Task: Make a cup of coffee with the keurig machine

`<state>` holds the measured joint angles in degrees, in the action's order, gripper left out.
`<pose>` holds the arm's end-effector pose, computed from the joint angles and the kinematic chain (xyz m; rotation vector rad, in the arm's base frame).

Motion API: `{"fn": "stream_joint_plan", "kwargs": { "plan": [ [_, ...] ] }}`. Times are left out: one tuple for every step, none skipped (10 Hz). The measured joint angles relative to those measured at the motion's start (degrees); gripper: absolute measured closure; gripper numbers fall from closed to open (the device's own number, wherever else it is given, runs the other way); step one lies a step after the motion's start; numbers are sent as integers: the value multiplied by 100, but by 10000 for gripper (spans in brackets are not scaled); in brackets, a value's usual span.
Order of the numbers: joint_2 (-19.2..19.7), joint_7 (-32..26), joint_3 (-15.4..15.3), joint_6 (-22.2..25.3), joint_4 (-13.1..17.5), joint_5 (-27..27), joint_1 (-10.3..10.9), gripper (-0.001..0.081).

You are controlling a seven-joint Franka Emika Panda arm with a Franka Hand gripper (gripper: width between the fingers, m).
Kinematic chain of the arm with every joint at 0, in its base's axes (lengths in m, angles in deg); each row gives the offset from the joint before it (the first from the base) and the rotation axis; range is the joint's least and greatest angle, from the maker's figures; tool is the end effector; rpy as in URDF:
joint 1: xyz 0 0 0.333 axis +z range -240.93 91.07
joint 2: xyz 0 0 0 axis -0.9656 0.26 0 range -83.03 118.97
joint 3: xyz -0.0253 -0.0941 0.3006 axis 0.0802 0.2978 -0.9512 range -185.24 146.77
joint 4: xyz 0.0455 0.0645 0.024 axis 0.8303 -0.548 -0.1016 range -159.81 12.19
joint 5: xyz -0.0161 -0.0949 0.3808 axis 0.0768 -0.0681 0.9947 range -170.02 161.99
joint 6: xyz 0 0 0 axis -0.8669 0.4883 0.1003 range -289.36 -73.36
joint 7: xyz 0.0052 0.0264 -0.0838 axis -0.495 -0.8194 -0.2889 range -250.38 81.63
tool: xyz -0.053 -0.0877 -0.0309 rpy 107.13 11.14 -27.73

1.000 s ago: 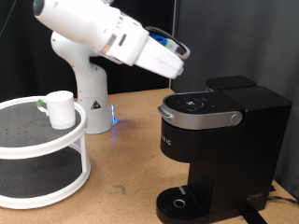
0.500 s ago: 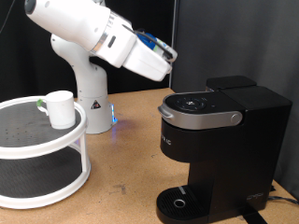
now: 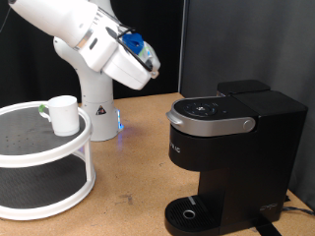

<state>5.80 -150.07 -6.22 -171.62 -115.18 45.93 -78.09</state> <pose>0.4497 -0.0576 0.4422 -2.1209 -0.6310 -0.3502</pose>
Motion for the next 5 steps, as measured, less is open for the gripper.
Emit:
{"fn": "stream_joint_plan", "kwargs": {
  "plan": [
    [-57, -6, 52, 284, 15, -191, -50, 802],
    [-48, -4, 43, 195, 3, -146, -49, 802],
    [-57, -4, 19, -162, -61, -70, -49, 802],
    [-119, -35, -18, -702, -213, 117, -50, 802],
    [-243, -166, -20, -1141, -410, 322, -56, 802]
  ]
}}
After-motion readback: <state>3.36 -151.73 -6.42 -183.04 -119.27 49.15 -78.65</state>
